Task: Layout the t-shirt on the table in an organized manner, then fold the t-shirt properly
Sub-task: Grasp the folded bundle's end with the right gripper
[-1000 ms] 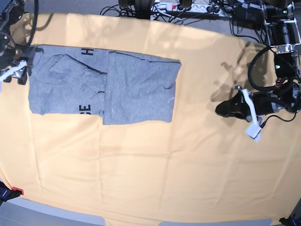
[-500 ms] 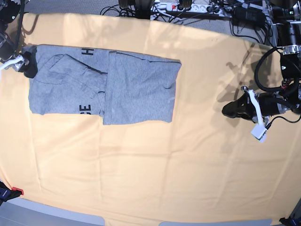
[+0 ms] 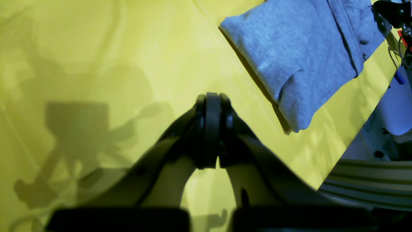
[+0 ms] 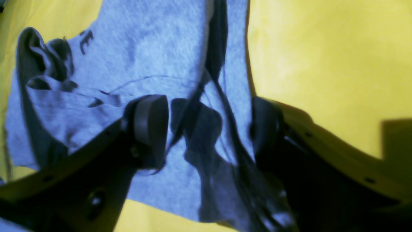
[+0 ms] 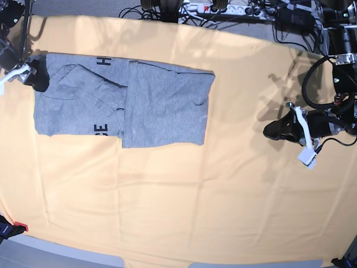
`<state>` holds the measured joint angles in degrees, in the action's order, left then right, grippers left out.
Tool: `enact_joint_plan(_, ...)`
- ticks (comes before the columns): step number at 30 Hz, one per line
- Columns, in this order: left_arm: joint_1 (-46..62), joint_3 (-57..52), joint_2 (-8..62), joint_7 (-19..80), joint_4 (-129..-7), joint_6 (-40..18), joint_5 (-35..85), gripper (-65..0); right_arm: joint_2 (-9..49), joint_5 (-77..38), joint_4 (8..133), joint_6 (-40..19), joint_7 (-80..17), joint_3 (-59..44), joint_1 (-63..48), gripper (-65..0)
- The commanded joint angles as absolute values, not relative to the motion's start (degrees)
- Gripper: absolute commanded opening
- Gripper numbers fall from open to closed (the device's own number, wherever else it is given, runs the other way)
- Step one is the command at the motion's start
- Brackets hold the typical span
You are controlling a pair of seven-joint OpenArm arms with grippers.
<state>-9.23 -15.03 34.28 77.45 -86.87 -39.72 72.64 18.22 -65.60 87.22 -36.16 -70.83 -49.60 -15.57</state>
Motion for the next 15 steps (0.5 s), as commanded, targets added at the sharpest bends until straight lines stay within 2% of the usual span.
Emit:
enact_joint_plan(1, -10.3, -15.5, 35.4, 76.5, -87.7, -40.0, 74.0, -65.0, 19.9, -68.7, 87.9, -35.9, -70.8, -49.8, -15.4, -19.4)
enact_joint_plan(4, -10.3, -15.5, 35.4, 76.5, -87.7, -40.0, 74.0, -65.0, 20.2, -73.8, 87.9, -35.6, -73.3, -49.8, -15.4, -18.5)
enact_joint_plan(12, -10.3, -15.5, 35.4, 76.5, -87.7, -40.0, 74.0, -65.0, 20.0, -72.9, 87.4, -35.9, -72.4, -49.8, -15.4, -18.5)
enact_joint_plan(15, -10.3, -15.5, 35.4, 76.5, -87.7, -40.0, 74.0, -65.0, 20.0, -71.1, 83.7, -35.9, -70.2, -49.8, -15.4, -18.5)
